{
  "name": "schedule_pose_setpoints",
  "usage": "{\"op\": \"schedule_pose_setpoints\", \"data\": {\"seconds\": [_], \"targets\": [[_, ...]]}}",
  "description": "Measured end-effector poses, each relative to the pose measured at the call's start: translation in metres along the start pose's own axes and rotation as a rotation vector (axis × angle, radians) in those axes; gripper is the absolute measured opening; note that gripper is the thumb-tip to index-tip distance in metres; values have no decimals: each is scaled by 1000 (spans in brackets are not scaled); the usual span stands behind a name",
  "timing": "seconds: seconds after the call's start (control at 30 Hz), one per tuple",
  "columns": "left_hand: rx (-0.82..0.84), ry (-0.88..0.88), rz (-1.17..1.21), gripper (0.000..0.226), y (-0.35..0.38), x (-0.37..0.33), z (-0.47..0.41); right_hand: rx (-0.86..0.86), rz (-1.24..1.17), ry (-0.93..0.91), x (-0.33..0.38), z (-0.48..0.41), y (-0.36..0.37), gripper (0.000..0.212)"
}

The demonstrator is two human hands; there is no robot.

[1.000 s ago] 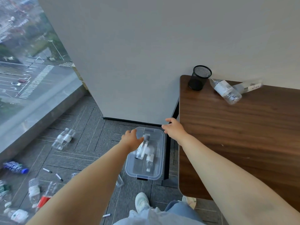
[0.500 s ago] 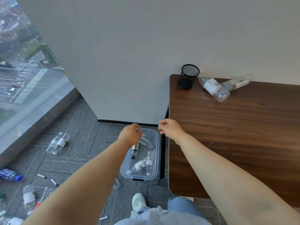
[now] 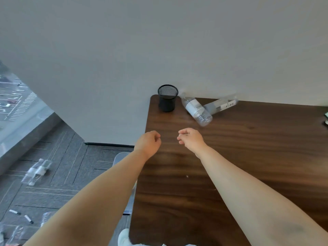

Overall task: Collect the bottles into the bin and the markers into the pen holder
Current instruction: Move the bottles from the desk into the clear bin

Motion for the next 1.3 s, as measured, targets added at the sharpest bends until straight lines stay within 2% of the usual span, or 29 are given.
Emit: {"op": "schedule_pose_setpoints", "data": {"seconds": [0.27,0.47,0.6,0.7,0.83,0.97,1.07,1.13,1.2,1.23,1.3], "targets": [[12,3,93,34,55,-93,-36,-91,40,-18,-33,-47,-99,17],[-6,-113,145,52,85,-148,-74,-123,38,-34,-49,-75,-136,19],[54,-160,-7,61,104,-173,-96,-131,13,-2,-64,-88,-156,22],[38,-148,-85,62,119,-187,-109,-139,12,16,-74,-99,-169,21],[45,-149,-158,53,132,-194,-125,-137,69,-15,-80,-119,-179,20],[-25,-206,-164,36,130,-189,-132,-155,185,-130,-70,-140,-179,31],[-108,-236,-184,22,123,-178,-132,-152,422,-250,-58,-155,-173,45],[-139,-229,-149,40,120,-171,-131,-67,682,-262,-55,-164,-171,62],[-129,-229,-119,74,117,-164,-127,10,870,-213,-56,-171,-175,75],[-109,-241,-120,88,115,-160,-126,24,929,-198,-58,-172,-177,78],[-71,-263,-144,102,115,-153,-122,-24,1015,-218,-57,-169,-181,78]]}}
Point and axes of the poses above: each hand's wrist, its own z-axis away from the middle knuckle, its own y-axis out of the palm, x = y × z, the point moved 1 cm from there along -z, towards the middle knuckle, and after that the axes turned 8 degrees about -y, right-handed, at the moved point
